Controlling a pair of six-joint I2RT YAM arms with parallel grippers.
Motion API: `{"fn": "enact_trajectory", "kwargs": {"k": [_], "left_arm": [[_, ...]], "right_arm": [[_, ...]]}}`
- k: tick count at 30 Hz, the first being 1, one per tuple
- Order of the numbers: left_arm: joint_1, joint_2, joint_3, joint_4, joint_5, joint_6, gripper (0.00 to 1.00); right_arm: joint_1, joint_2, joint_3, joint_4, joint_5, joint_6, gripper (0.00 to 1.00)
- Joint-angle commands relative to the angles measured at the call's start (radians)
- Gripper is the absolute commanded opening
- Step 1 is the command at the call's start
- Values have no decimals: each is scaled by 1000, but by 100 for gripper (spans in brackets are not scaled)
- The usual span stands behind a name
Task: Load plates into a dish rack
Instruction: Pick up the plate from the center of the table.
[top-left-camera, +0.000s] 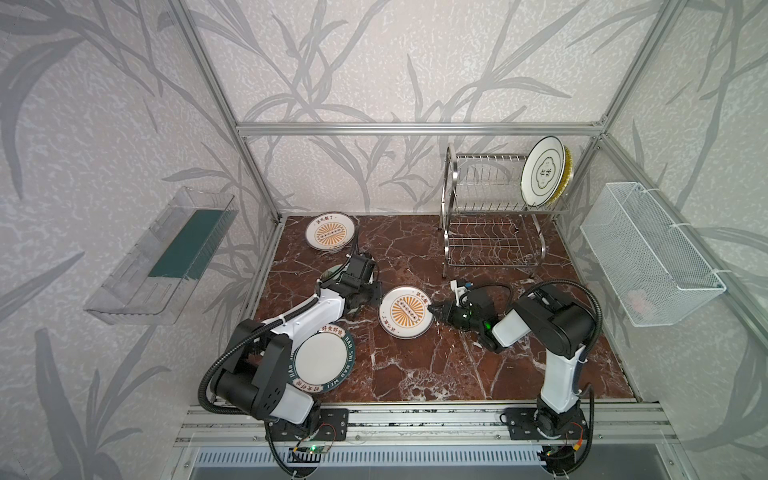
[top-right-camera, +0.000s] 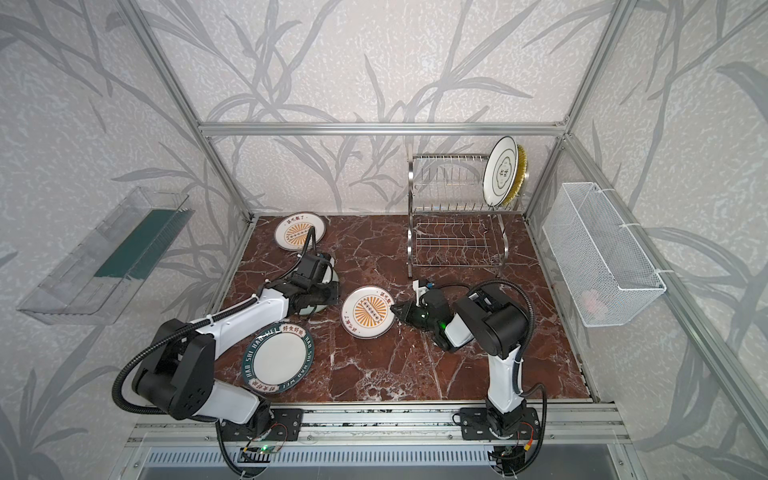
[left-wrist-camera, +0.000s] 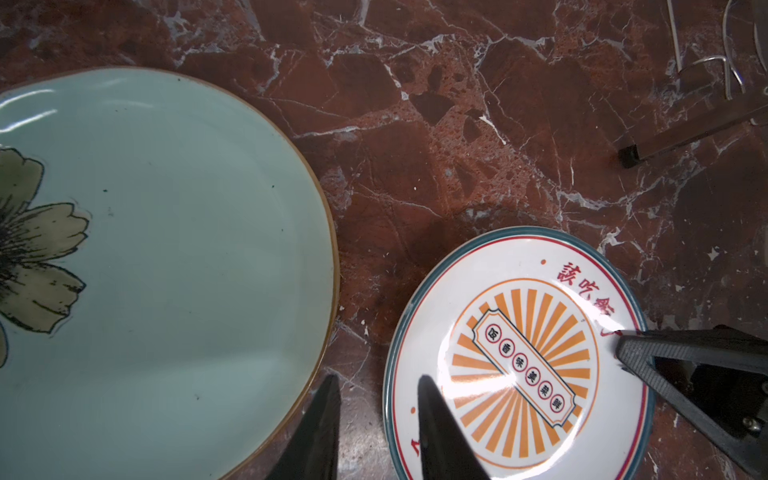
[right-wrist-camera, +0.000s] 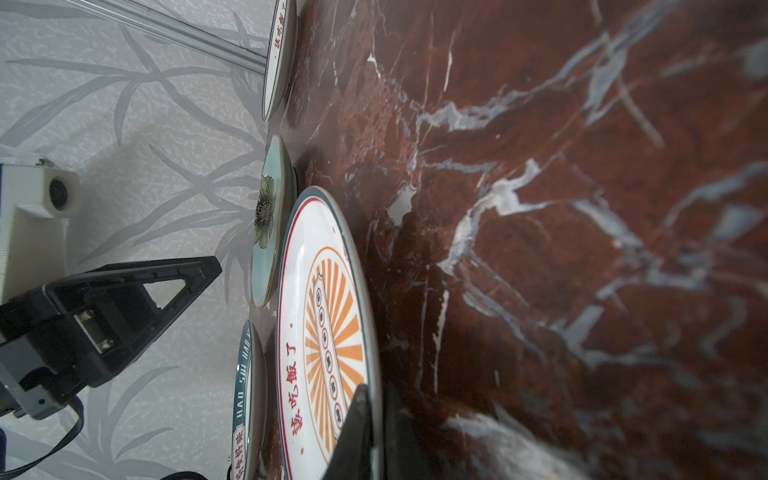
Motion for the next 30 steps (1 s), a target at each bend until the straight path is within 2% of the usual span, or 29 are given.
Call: {"fn": "enact_trajectory", "kwargs": {"k": [1,10,14,22,30], "left_arm": [[5,-35,-12,7,1,5,31],[5,-56,-21,33,49,-1,29],[6,-68,-31,70,105,-9,29],[5,-55,-83,256,275,-39,27],[5,-16,-82,358,413,-83,26]], "right_arm": [[-12,4,-28,-30,13,-13,8],[-73,-25,-74,36,-12,8,0],[-111,-66,-100,35,-23,2,0],[-190,-207,-136,-44,-51,-34,0],[-206,-420,-111,-265,-38,-124,0]]}}
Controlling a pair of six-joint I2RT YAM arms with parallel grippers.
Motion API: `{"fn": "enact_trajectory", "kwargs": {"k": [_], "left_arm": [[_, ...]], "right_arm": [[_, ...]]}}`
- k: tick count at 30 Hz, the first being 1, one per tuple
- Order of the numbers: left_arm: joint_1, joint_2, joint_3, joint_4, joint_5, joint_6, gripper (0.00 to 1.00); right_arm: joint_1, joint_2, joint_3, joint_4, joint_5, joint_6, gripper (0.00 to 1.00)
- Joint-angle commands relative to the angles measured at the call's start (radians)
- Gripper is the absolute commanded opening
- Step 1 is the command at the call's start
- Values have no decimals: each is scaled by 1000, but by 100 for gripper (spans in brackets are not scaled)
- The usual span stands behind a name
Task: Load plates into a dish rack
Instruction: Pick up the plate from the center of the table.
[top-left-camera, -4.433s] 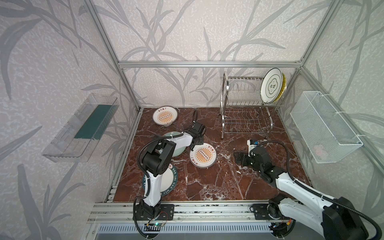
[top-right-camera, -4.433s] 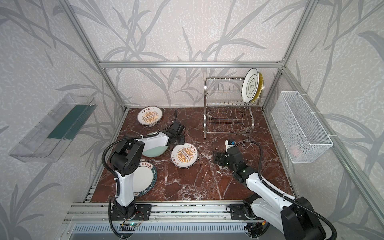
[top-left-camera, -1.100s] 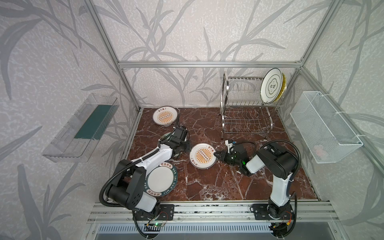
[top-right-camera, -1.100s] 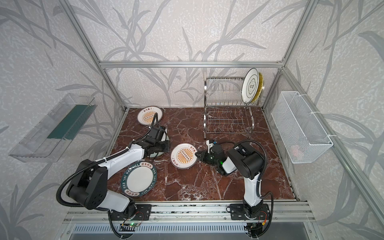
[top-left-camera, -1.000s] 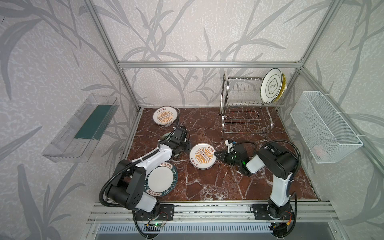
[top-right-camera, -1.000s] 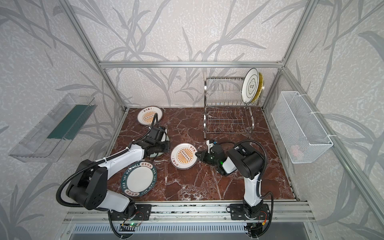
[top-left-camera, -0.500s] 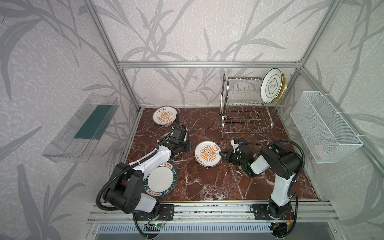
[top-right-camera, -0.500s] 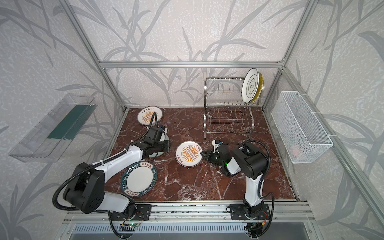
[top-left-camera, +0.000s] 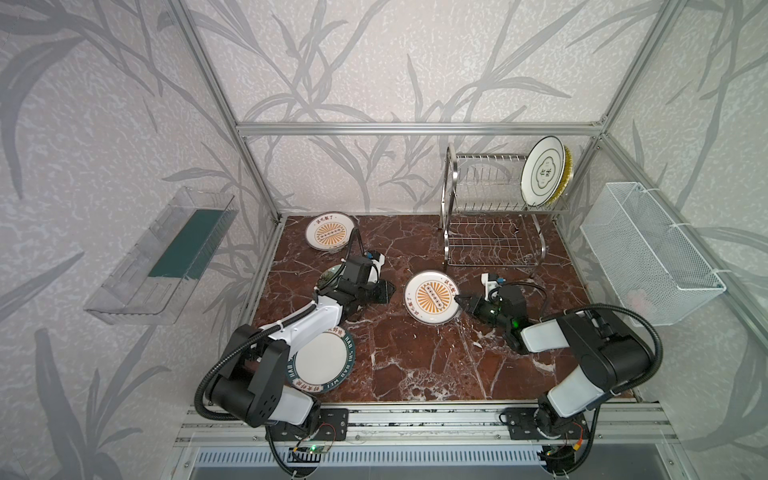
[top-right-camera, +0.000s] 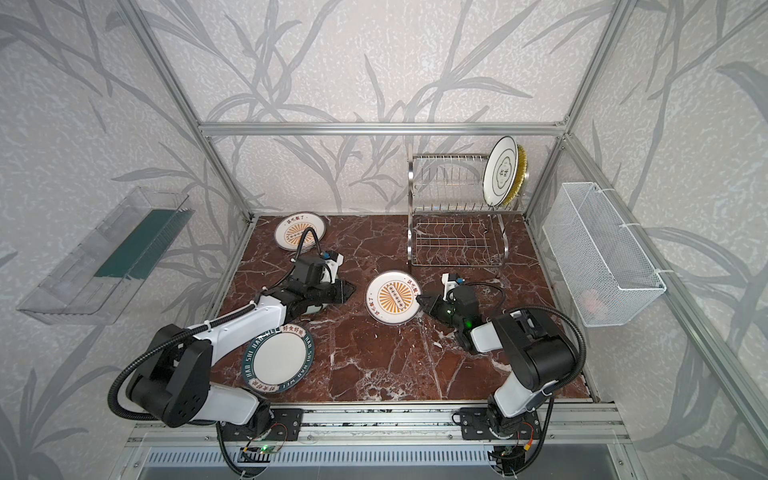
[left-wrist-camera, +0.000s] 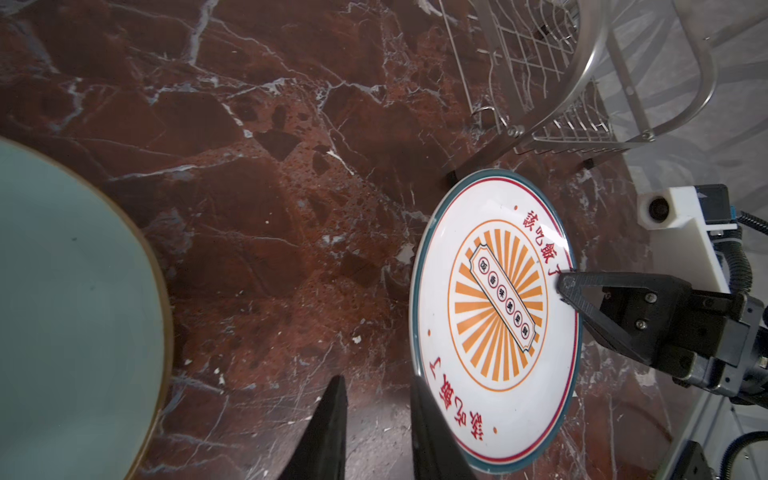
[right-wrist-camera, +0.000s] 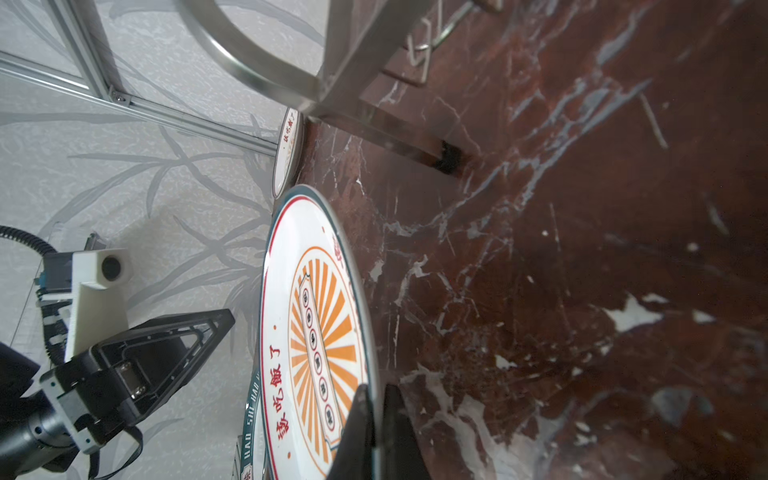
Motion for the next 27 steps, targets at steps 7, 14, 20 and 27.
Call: {"fn": "enact_trajectory", "kwargs": {"k": [7,14,20,27], "left_arm": [[3,65,-14,192,189,-83,25],[-5,78,-1,200,223,-84,25],[-23,101,19,151,230,-56,25],[-38,113,25,145,240,-55,25]], "right_arm": [[-3,-236,46,-292,25,-151,0],[-2,-316,52,-346,28,-165,0],[-4,-328,55,-329,18,-147,0],[-3,-327,46,-287,7,-125,0]]}}
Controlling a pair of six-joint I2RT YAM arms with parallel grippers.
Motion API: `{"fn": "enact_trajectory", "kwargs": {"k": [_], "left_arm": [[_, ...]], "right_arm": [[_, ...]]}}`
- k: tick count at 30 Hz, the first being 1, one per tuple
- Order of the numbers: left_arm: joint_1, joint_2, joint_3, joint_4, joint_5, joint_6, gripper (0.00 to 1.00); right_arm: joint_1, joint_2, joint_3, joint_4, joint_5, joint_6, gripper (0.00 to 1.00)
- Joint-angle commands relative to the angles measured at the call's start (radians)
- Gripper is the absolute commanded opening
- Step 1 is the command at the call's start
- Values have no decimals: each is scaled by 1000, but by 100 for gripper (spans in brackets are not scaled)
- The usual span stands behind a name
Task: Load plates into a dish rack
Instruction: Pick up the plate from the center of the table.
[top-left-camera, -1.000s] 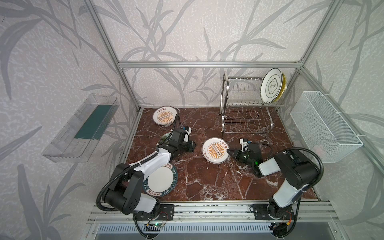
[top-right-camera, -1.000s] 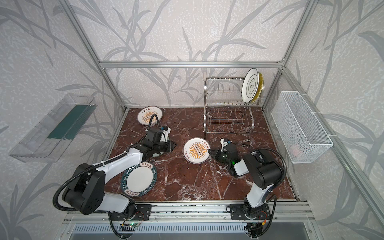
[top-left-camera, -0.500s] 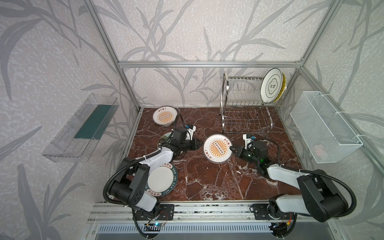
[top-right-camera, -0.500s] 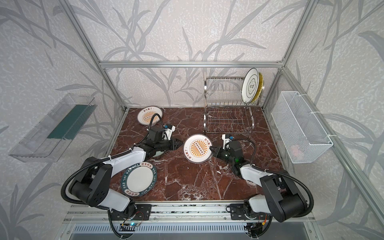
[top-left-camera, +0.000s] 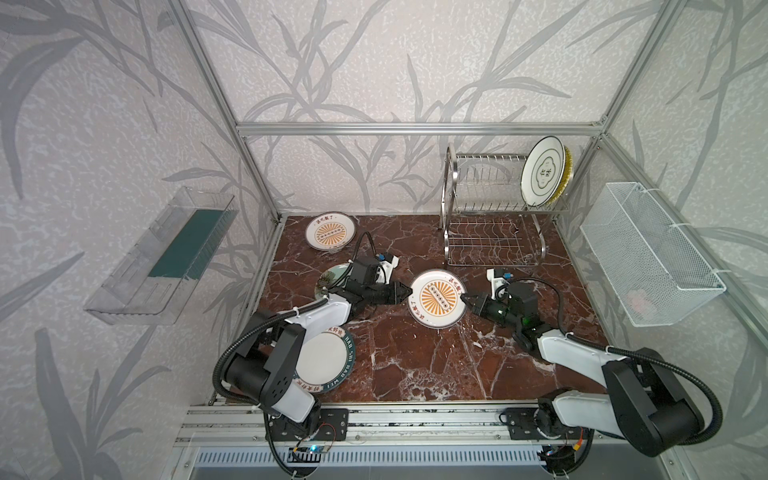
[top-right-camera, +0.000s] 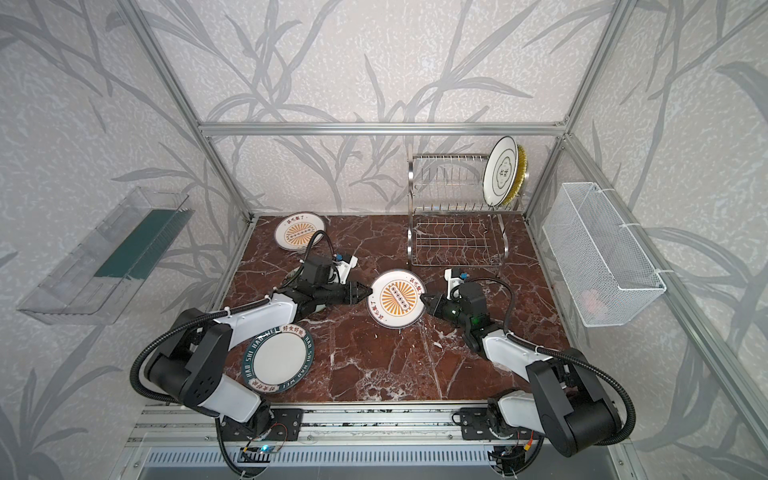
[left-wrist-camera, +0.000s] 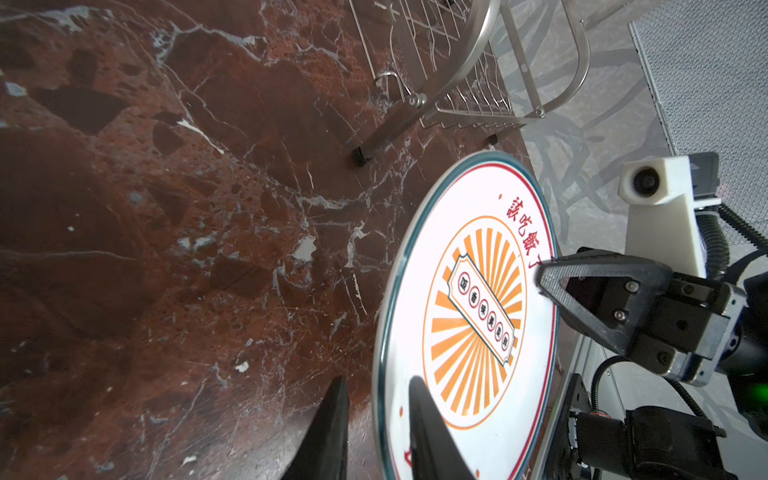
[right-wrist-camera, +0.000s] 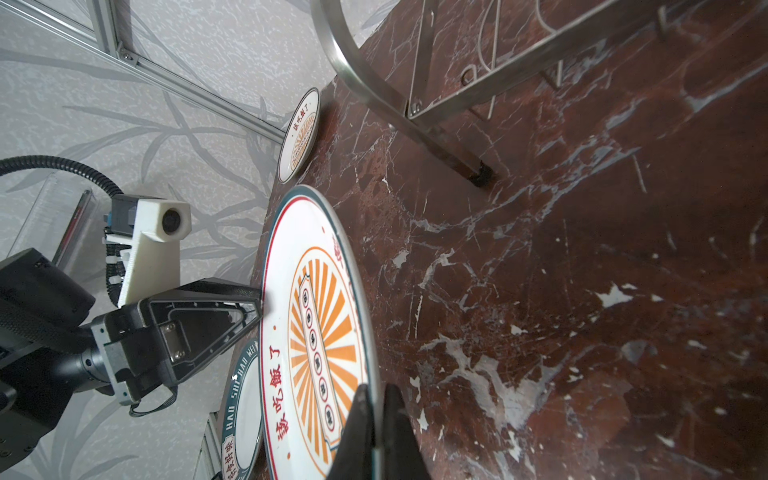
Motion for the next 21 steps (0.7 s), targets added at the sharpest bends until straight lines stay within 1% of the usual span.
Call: {"fn": "enact_trajectory", "kwargs": {"k": [1,9,16,18,20,21], "left_arm": [[-11,5,27,-7,25,13,24],[-24,3,12,63,107,-1,24],[-24,0,8,75,126,-10,18],[-24,-1,7,83,126,-16,10],[-24,-4,7,83,114,-18,0],[-24,-3,8,82,112,-17,0]], "right_arm": [[-2,-26,27,69,-23,14,0],[-2,-3,4,148,-16,37,0],[-3,21,0,196,-32,54,0],[-2,22,-2,215,-31,56,0],[-3,21,-3,216,-30,55,0],[-2,22,-3,217,-31,54,0]]}}
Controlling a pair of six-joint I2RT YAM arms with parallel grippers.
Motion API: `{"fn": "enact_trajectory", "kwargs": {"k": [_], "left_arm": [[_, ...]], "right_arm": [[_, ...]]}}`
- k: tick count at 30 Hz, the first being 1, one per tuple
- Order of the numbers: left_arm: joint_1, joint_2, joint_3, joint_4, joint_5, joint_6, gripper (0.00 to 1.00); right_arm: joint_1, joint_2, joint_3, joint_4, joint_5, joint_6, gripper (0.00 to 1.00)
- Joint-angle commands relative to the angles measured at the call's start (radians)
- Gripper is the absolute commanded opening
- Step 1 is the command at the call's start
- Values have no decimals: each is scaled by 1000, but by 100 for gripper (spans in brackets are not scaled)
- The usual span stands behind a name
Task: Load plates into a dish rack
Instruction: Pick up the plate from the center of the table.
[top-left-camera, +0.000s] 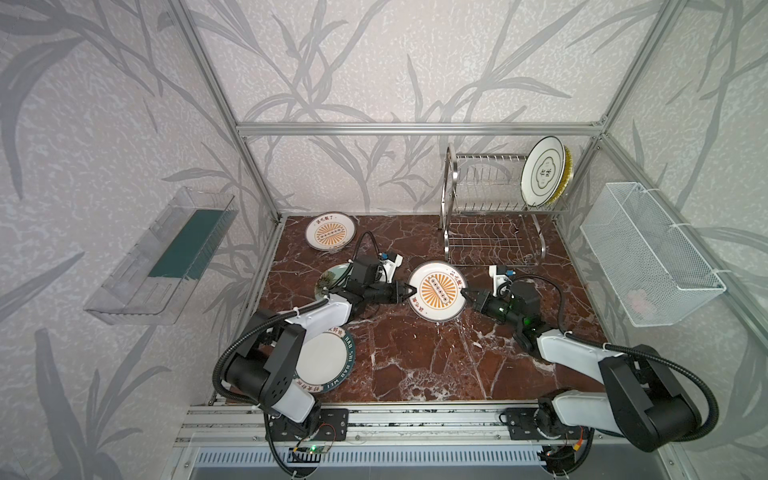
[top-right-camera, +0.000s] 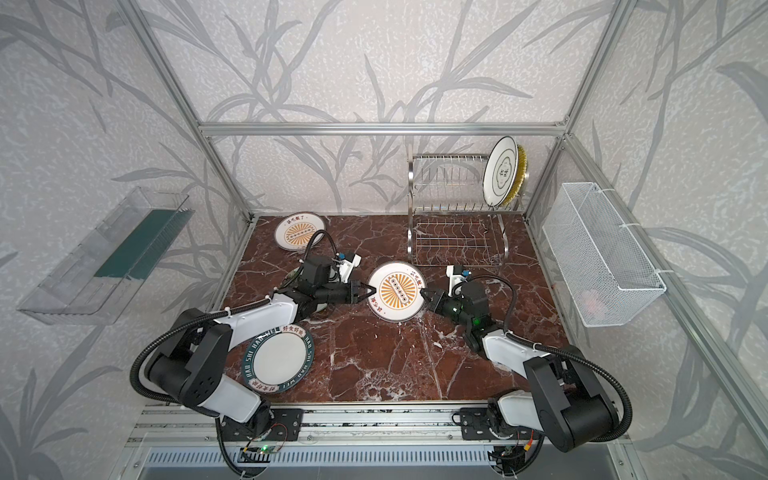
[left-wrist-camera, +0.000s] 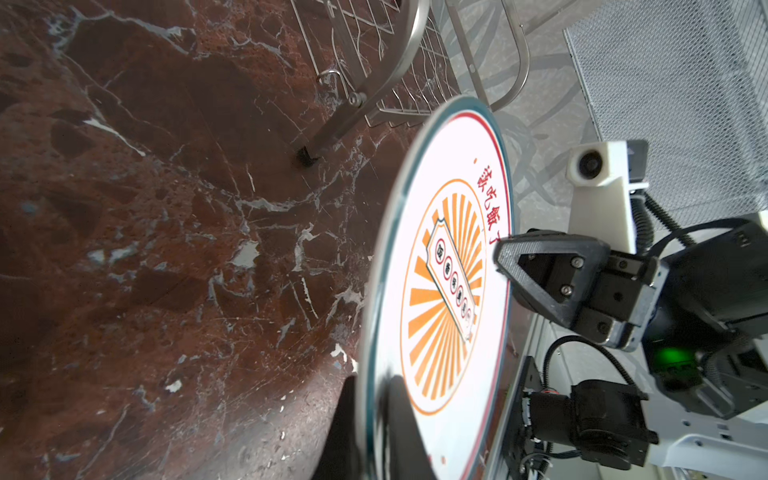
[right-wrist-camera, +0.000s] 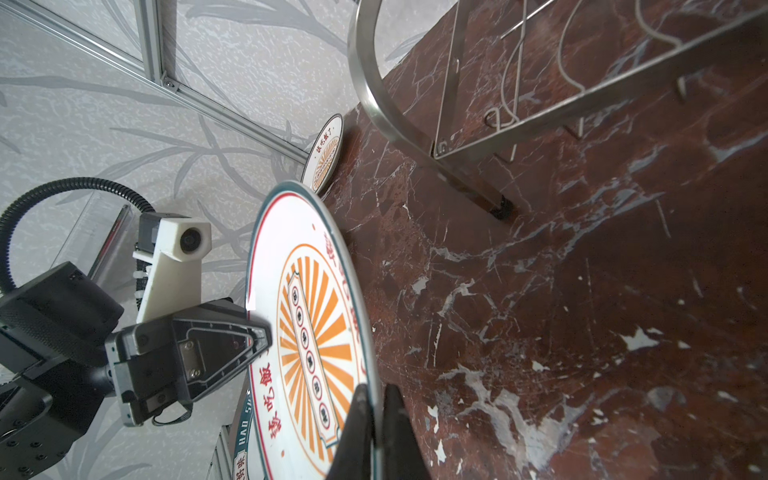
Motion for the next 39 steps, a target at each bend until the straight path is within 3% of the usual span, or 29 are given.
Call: {"fn": "enact_trajectory", "kwargs": {"k": [1,6,13,20,25,35,39], "left_arm": [[-17,-4,8,7,10,42,0],[-16,-13,7,11,17,41,0],[-16,-44,-13,90,51,10,0],[-15,-54,-29,169,86,-32,0],[-16,-61,-36,183,100,-39,0],[-16,-81,-43,154,87,-20,0],[-15,-84,-44,149,79,-18,0]], "right_arm": [[3,-4,9,89,-14,23,0],[3,-5,2,102,-20,23,1],[11,3,-2,142,-40,34,22],[46,83,-6,292,-68,91,27],[49,171,-9,458,-101,161,25],[49,334,-5,725,-139,280,2],[52,338,0,726,-140,275,0]]}}
